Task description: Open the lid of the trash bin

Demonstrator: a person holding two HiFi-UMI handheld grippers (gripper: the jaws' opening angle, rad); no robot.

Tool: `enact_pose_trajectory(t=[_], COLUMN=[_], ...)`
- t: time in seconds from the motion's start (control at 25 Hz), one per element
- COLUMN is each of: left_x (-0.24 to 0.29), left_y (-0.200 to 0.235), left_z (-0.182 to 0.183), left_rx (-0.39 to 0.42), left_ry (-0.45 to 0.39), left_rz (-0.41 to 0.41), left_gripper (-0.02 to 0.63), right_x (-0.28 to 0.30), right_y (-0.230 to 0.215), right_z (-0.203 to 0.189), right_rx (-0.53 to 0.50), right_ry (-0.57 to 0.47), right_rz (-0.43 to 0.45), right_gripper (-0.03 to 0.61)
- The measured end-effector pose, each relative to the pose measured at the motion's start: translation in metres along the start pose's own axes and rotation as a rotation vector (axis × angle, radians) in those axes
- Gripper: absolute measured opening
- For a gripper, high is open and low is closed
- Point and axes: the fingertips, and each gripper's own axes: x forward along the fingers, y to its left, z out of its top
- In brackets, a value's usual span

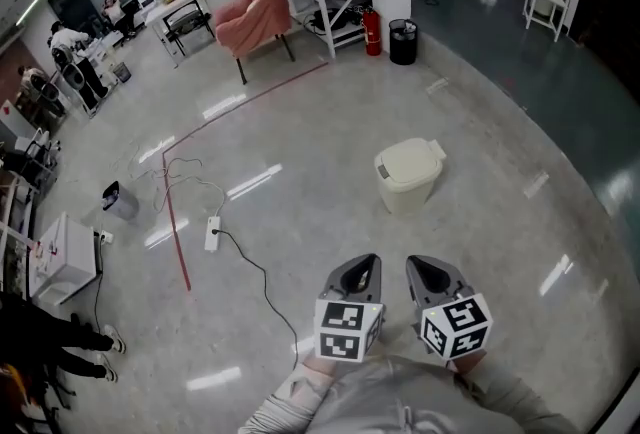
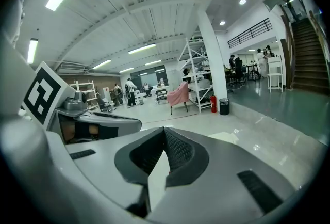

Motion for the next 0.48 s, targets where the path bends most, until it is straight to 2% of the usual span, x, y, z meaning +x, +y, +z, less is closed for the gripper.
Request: enact_pose_trajectory(t=[0.48], left_x=[0.062], left_y=[0.065], left_z=[0.024], left_rx=[-0.001], left_ry=[0.031], left_rz=[-0.049], left_gripper=[0.005], right_x=[0.083], right_y=[-0.018], right_z=[0.021], right_rx=[0.018], right_ry=[0.034], right_rz=[-0.027], right_gripper=[0.0])
